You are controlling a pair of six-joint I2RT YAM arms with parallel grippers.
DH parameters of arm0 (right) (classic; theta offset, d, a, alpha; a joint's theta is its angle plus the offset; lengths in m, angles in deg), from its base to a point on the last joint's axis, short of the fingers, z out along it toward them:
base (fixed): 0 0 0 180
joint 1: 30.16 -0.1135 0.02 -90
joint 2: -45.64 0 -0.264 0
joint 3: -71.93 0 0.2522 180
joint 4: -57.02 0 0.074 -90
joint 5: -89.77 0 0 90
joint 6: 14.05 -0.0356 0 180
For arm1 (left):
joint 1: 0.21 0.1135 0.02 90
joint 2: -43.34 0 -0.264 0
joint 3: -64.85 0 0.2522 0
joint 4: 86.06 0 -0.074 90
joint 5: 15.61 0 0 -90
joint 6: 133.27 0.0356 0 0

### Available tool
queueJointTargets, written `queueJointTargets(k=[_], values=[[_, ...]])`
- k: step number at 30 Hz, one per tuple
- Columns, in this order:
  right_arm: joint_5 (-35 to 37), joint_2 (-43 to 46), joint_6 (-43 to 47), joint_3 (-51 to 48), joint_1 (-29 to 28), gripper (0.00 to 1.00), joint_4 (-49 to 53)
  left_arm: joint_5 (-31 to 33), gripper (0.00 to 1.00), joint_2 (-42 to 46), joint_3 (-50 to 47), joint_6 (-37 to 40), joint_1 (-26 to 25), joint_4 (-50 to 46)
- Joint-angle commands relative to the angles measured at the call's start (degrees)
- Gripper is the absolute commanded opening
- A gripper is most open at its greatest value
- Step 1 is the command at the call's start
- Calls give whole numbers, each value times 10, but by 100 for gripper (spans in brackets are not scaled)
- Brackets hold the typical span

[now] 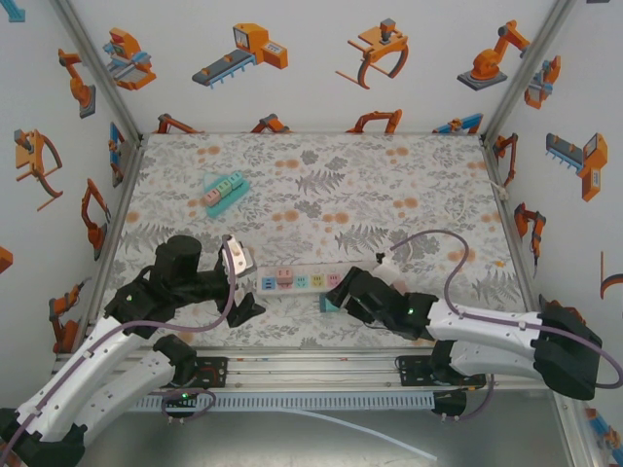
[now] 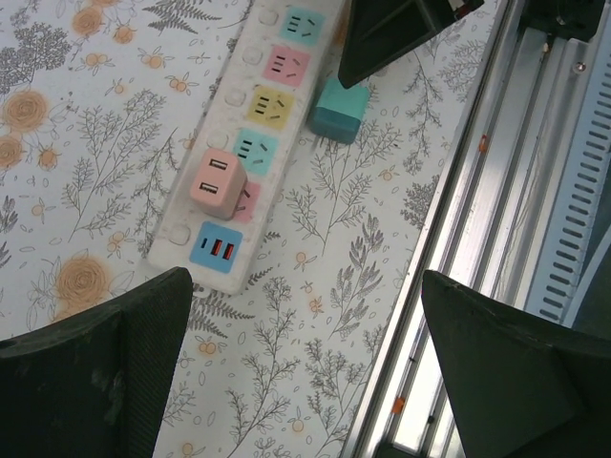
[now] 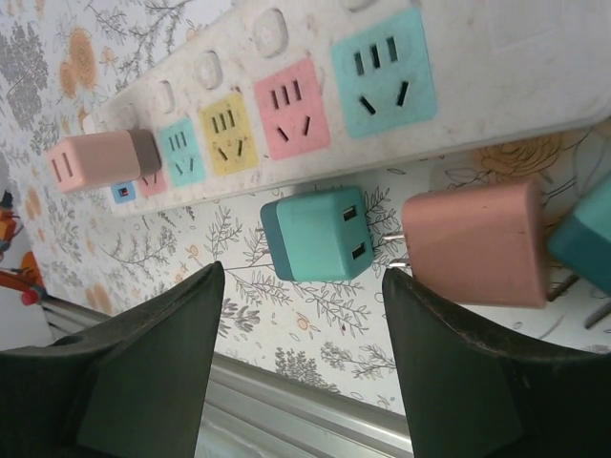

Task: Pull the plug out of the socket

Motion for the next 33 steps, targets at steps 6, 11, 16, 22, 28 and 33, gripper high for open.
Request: queueJointTargets(k=[6, 11, 16, 22, 28, 33], values=[[113, 58, 294, 101, -4, 72, 66, 51, 98, -6, -11, -94, -3, 60], [151, 72, 514, 146, -2, 83, 47, 127, 100, -7, -21, -181, -3, 95], [79, 67, 770, 160, 2, 89, -39, 273, 100, -16, -27, -313, -2, 111], [-120, 26, 1019, 184, 10, 90, -64, 400, 100, -41, -50, -426, 14, 110], [-284, -60, 1120, 255, 36, 90, 16, 366, 100, -57, -86, -506, 78, 132], [-339, -157, 1148, 312, 45, 90, 34, 328, 99, -90, -97, -546, 103, 148]])
